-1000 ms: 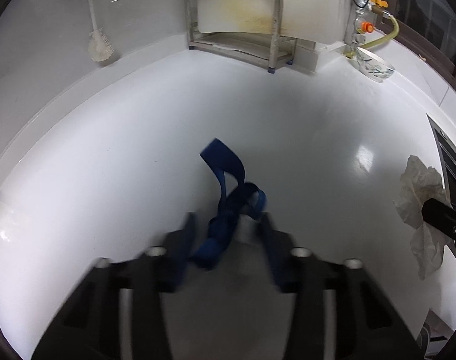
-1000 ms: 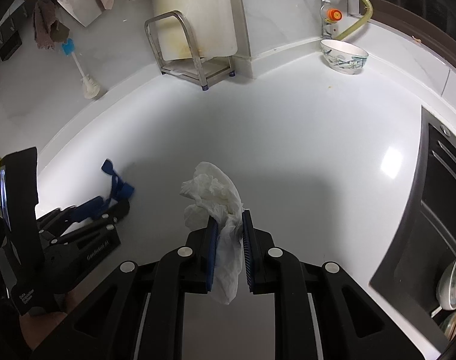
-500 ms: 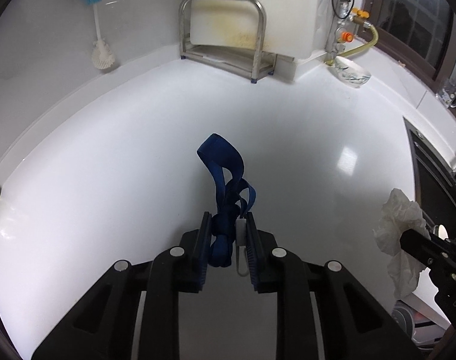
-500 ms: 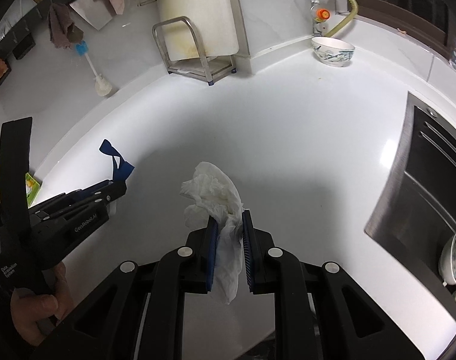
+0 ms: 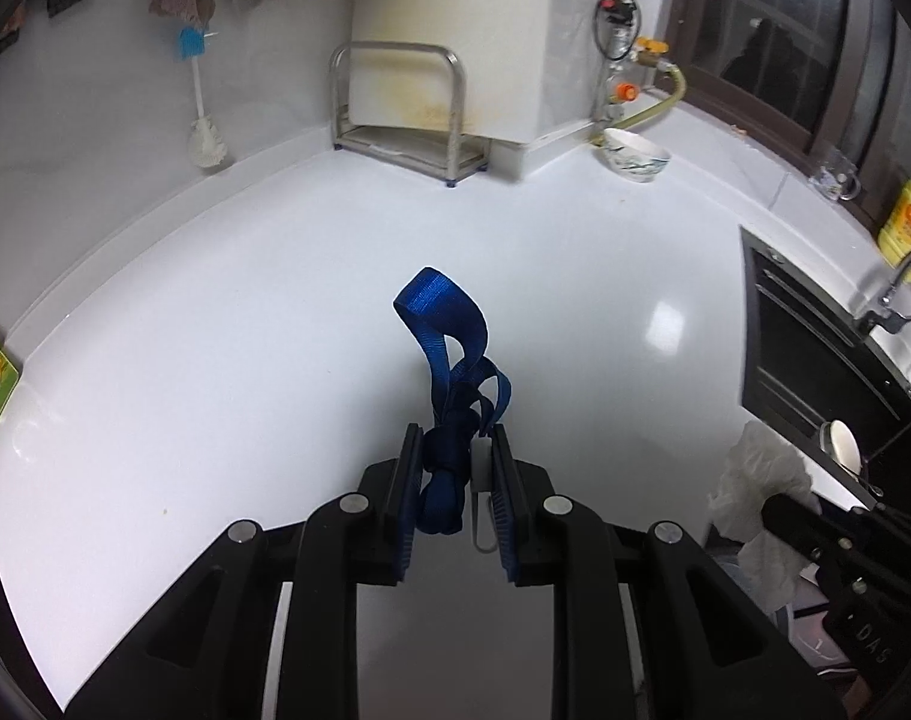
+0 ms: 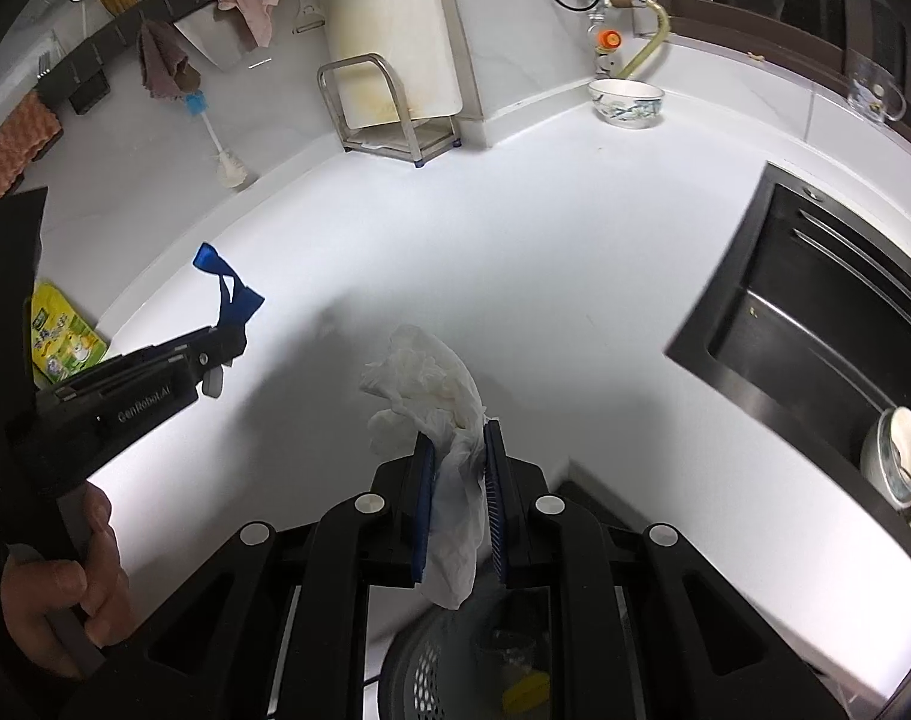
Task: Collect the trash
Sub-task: 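Carry the tissue and blue strap over the grey bin with both tools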
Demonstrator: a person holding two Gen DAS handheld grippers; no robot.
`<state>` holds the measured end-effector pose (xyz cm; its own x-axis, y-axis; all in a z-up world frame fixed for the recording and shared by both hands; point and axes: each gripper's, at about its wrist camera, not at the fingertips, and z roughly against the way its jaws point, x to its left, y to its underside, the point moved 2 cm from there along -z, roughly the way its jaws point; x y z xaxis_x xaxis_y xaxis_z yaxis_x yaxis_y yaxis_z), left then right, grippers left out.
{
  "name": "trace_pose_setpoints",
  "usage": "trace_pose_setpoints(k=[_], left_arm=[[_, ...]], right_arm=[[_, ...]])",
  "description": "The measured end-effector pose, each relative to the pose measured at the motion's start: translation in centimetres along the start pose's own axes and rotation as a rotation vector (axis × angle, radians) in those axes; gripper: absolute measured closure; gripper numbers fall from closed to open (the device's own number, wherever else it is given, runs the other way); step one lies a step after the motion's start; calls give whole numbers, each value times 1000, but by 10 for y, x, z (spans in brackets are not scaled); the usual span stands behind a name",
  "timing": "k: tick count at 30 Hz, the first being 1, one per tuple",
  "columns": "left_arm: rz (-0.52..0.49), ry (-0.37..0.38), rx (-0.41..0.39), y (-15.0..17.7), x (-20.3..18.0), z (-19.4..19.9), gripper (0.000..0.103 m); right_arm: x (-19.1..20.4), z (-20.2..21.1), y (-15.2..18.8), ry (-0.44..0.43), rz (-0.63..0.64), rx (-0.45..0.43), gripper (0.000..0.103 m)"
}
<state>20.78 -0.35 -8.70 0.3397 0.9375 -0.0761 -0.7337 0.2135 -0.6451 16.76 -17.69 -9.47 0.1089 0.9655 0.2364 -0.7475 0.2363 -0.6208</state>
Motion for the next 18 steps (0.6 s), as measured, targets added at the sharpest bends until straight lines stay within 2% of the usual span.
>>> trace_pose_setpoints(k=[8, 18], left_arm=[[-30, 37, -15, 22, -38, 37, 81], [-52, 36, -14, 52, -92, 70, 81]], right_arm=[[-18, 34, 35, -16, -17, -1, 87], [-57, 68, 68, -34, 4, 23, 87]])
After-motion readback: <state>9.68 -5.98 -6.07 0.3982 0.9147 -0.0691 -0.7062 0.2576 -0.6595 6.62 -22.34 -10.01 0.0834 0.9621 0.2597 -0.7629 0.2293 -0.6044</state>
